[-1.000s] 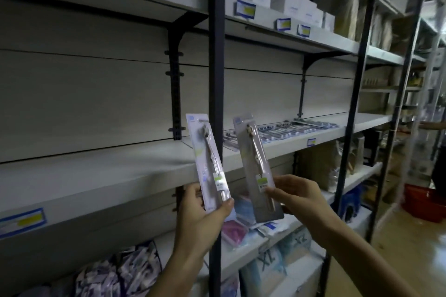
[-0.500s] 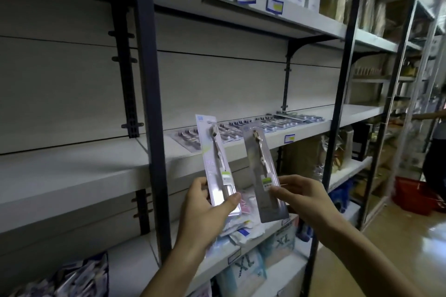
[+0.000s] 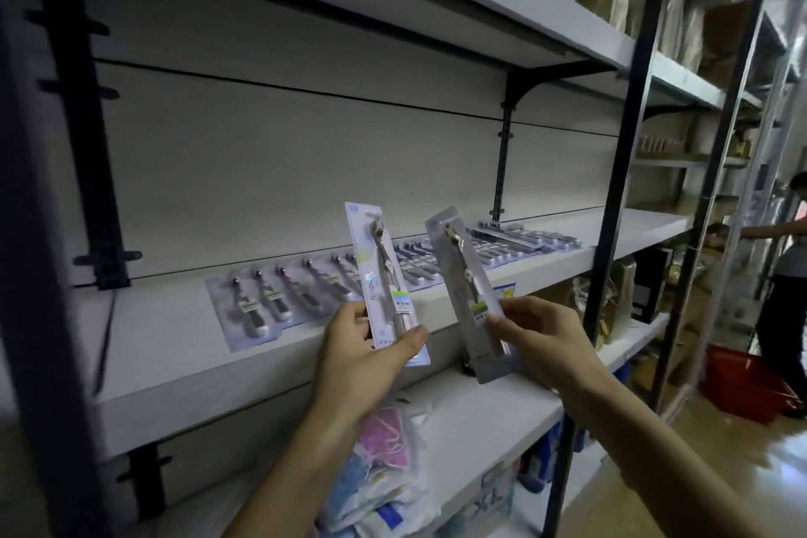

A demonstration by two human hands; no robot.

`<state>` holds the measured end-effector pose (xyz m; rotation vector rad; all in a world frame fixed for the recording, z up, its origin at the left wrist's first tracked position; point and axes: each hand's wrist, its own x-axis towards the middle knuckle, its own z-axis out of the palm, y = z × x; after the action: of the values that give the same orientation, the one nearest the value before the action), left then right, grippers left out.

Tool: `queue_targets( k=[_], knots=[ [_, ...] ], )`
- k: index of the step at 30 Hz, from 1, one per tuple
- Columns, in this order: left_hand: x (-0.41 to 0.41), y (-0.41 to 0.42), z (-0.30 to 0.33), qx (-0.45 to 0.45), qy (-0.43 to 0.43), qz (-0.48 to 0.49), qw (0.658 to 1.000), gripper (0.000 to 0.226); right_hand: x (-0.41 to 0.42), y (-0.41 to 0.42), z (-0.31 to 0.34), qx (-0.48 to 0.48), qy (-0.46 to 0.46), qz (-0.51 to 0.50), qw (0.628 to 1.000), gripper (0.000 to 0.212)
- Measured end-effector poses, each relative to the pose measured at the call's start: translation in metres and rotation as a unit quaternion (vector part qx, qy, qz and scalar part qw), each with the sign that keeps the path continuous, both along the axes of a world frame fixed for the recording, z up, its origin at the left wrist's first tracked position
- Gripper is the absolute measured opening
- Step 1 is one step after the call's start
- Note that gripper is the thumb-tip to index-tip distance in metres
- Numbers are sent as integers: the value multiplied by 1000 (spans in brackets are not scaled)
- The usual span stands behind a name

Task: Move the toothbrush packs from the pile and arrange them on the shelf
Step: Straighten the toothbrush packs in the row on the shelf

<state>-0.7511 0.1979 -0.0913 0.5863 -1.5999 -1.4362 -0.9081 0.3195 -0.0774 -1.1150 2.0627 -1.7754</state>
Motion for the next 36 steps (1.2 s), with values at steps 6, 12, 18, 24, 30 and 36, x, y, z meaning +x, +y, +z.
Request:
queue_targets(
  k=[6, 12, 18, 24, 30, 36],
  knots=[
    [-67, -12, 10, -10, -8, -1, 1000, 35, -76, -6, 1, -23, 4, -26, 999, 28],
    [-132, -22, 17, -33, -3, 42, 999, 23, -160, -30, -1, -12, 36, -23, 999, 35],
    [-187, -30, 25, -28, -5, 107, 994, 26, -236, -70, 4, 2, 92, -2, 996, 35],
    [-223, -35, 29, -19, 0, 147, 989, 22, -279, -105, 8, 11, 154, 26, 988, 35],
    [-240, -47, 29, -5, 5, 176, 984, 33, -290, -135, 7, 22, 185, 49, 981, 25],
    [-245, -59, 32, -13, 4, 179, 984, 28, -289, -157, 10, 48, 194, 70, 977, 32]
  ],
)
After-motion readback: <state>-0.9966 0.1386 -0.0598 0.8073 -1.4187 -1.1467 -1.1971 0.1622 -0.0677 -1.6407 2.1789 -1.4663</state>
